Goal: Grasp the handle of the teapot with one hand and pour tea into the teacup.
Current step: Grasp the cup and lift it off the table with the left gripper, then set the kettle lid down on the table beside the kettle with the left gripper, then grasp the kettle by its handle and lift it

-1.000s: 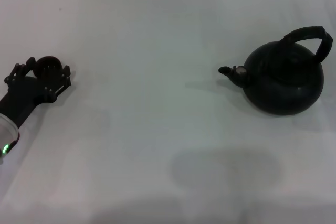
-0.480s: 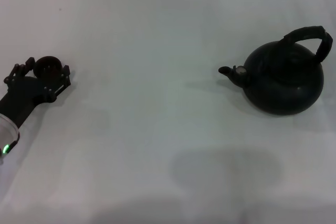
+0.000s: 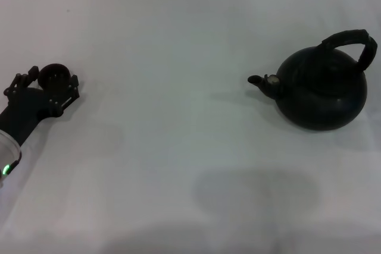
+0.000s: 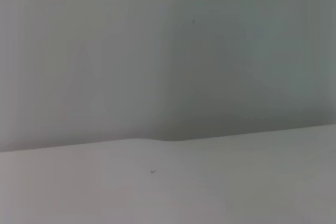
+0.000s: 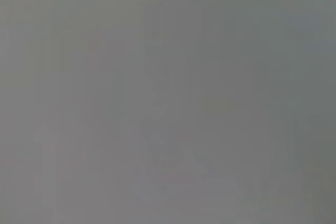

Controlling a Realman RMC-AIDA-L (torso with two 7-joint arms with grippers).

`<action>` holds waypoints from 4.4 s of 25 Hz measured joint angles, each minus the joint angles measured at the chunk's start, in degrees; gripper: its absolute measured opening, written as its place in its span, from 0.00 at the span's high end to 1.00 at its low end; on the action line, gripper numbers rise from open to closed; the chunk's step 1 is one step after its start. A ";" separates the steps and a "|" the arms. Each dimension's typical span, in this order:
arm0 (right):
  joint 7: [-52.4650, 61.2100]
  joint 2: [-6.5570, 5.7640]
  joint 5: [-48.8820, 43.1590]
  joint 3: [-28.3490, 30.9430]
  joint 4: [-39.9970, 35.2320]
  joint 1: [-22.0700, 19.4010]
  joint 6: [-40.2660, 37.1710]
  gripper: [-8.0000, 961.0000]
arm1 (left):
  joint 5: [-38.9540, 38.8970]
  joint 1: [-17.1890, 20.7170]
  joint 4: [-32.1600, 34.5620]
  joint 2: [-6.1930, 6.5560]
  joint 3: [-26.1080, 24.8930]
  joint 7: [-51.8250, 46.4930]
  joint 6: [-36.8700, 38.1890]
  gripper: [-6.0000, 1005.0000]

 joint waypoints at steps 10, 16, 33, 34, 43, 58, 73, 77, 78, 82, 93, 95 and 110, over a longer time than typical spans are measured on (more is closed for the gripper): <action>0.07 -0.09 0.17 0.08 0.06 -0.20 0.01 0.09 | 0.10 0.00 -0.04 0.00 0.20 0.00 0.44 0.18; 0.08 -0.09 0.18 0.07 0.27 -0.20 0.06 0.09 | 0.28 -0.05 -0.16 0.08 0.23 -0.01 0.87 0.25; 0.08 0.08 -0.09 -0.36 0.28 0.57 -0.33 0.09 | 26.16 -2.89 -9.96 -0.19 0.60 0.00 -1.59 0.28; 0.08 0.08 -0.12 -0.35 0.28 0.57 -0.33 0.09 | 28.36 -2.99 -10.02 -0.19 0.63 0.00 -1.58 0.28; 0.07 0.09 -0.15 -0.47 0.22 0.69 -0.02 0.09 | 31.59 -1.83 -10.18 -0.27 0.61 0.00 -1.26 0.25; 0.08 0.17 -0.14 -0.55 0.04 0.86 0.57 0.10 | 31.36 -1.89 -10.43 -0.27 0.58 -0.08 1.94 0.21; 0.08 0.14 -0.14 -0.53 0.18 0.66 0.73 0.10 | 31.40 -1.87 -10.53 -0.07 0.21 -0.03 0.85 0.14; 0.08 0.11 -0.13 -0.50 0.17 0.60 0.73 0.10 | 31.34 -1.61 -10.08 0.19 -0.02 -0.03 -4.58 0.11; 0.07 0.11 -0.14 -0.51 0.15 0.59 0.73 0.10 | 31.19 -1.45 -10.01 0.18 -0.30 -0.03 -5.88 0.11; 0.08 0.09 -0.12 -0.37 0.20 0.52 0.74 0.10 | 30.33 0.02 -9.97 0.18 -4.00 -0.02 -11.10 0.11; 2.47 0.15 0.30 3.44 1.92 0.31 4.67 0.10 | 25.02 5.02 -9.15 -0.22 -20.33 -0.33 -24.02 0.11; 4.36 0.15 0.33 4.01 1.98 0.09 5.54 0.10 | 18.83 5.82 -9.14 -0.26 -21.39 -0.35 -24.93 0.11; 19.97 -0.27 -0.45 -7.52 -6.75 -5.02 9.65 0.10 | -15.44 7.53 -2.39 -0.19 -21.89 -0.61 -22.35 0.11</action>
